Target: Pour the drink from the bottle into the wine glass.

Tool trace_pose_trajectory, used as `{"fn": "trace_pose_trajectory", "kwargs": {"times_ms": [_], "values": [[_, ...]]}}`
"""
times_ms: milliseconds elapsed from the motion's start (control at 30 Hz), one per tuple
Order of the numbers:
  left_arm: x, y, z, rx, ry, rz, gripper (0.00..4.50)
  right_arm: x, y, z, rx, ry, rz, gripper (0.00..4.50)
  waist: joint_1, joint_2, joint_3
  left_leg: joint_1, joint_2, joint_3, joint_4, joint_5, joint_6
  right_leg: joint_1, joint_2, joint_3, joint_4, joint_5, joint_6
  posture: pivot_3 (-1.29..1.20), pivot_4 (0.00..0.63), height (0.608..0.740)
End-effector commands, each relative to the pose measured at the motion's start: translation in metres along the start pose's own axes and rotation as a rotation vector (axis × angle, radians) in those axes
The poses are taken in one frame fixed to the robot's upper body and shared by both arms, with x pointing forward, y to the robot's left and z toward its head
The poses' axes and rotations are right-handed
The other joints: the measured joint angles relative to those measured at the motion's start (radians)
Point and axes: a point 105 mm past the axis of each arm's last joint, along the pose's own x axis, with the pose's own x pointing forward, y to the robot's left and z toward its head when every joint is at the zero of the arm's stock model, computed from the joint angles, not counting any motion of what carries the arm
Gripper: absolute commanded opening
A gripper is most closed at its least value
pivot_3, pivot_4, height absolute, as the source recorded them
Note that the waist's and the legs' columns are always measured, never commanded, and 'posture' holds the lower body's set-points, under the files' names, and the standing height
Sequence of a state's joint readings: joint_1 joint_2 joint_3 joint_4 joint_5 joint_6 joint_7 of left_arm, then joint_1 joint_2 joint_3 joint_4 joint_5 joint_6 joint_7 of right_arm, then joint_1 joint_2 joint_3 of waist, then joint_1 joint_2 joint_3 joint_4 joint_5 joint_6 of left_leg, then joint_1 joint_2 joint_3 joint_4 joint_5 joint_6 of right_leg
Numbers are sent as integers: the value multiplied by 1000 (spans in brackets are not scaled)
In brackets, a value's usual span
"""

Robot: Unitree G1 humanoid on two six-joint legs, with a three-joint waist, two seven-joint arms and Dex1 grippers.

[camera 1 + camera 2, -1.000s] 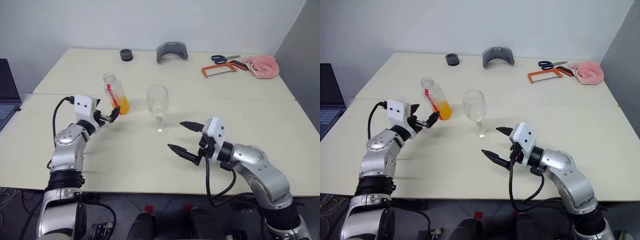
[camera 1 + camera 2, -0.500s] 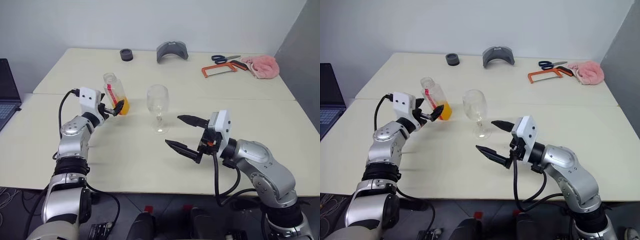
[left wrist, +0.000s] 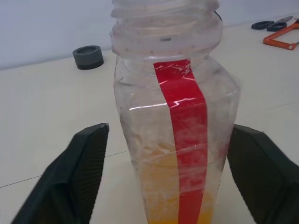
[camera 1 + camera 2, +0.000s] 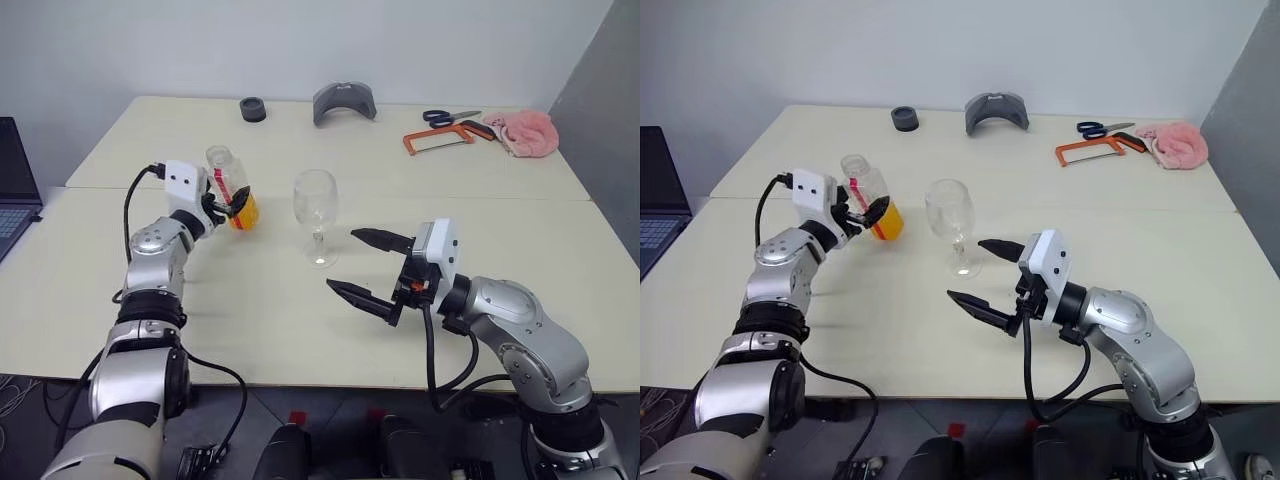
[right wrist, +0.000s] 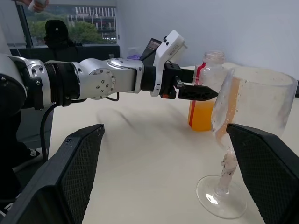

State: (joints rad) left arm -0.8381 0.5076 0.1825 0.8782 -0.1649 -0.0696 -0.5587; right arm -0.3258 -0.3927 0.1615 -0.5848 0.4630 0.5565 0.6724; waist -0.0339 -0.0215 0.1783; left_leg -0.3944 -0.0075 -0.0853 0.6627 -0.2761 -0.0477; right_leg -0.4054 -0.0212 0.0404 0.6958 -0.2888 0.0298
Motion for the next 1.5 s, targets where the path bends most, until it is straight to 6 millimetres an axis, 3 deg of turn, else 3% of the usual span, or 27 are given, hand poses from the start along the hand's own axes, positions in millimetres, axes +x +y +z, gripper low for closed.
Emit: {"fn": "trace_pose_trajectory", "kwargs": {"times_ms": [33,133,200,467,833,1033,1500], "values": [[4,1,14,22,-45,2,2649,1,2,10,-37,-34,9,4500,0,0,0,0,0,0,0,0,0,0,0,0,0,0,0,0,150,740],[3,0,12,18,-46,-4,1825,1,2,11,-41,-35,5,4500,0,0,0,0,0,0,0,0,0,0,0,0,0,0,0,0,150,740],[3,0,12,15,-48,-7,1695,1,1,11,-45,-36,1,4500,0,0,0,0,0,0,0,0,0,0,0,0,0,0,0,0,150,740],[-2,-20,26,64,-108,-123,1689,-3,-5,16,-53,-48,-42,4500,0,0,0,0,1,0,0,0,0,0,0,0,0,0,0,0,150,740],[-9,-46,87,427,-252,-231,1688,-12,-27,25,-75,-71,-152,4500,-1,0,0,-2,1,-1,1,0,0,-1,0,0,0,0,0,0,150,740],[-7,-61,107,668,-319,-270,1688,-12,-35,25,-89,-63,-188,4500,1,0,0,-2,0,-1,1,0,0,-1,0,-1,0,0,0,0,150,740],[-4,-79,123,994,-436,-321,1686,-21,-47,20,-82,-55,-246,4500,0,0,0,-3,0,2,1,0,0,-1,1,0,0,0,0,0,150,740]]}}
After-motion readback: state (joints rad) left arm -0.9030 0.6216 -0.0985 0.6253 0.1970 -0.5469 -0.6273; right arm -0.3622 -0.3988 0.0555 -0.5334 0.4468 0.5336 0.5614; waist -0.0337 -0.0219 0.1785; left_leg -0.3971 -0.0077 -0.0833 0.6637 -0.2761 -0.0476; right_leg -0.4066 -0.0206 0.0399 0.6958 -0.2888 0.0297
